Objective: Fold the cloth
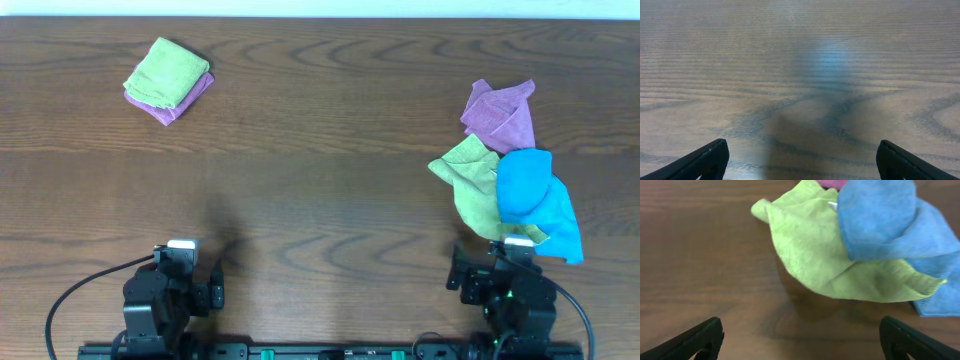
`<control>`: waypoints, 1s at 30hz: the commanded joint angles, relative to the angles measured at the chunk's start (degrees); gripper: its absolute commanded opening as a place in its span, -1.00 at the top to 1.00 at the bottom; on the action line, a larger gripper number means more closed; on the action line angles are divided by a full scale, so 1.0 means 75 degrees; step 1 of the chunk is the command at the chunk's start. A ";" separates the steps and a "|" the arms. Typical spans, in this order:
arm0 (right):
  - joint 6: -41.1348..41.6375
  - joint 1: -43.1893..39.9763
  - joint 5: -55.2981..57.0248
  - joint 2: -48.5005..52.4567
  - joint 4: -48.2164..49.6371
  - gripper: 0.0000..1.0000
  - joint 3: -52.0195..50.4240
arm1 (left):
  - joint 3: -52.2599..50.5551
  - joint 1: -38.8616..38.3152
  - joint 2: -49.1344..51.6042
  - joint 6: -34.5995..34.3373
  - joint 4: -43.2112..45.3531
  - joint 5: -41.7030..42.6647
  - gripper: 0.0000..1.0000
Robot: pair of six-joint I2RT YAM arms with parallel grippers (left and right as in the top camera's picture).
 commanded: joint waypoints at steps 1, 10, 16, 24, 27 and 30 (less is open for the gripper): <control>-0.0245 -0.0131 -0.0391 -0.0090 0.0017 -0.99 -0.0198 | -0.0087 -0.0032 -0.0050 0.0189 -0.0315 0.0000 -0.91; -0.0245 0.0035 -0.0443 -0.0090 0.0015 -0.99 -0.0251 | -0.0087 -0.0032 -0.0050 0.0189 -0.0315 0.0000 -0.90; -0.0245 0.0096 -0.0440 -0.0087 0.0017 -0.99 -0.0251 | -0.0087 -0.0032 -0.0050 0.0189 -0.0315 0.0000 -0.90; -0.0245 0.0096 -0.0440 -0.0087 0.0017 -0.99 -0.0251 | -0.0087 -0.0032 -0.0050 0.0189 -0.0315 0.0000 -0.90; -0.0245 0.0096 -0.0440 -0.0087 0.0017 -0.98 -0.0251 | -0.0087 -0.0032 -0.0050 0.0189 -0.0315 -0.0003 -0.90; -0.0245 0.0096 -0.0440 -0.0087 0.0017 -0.99 -0.0251 | -0.0087 -0.0032 -0.0050 0.0189 -0.0315 0.0000 -0.91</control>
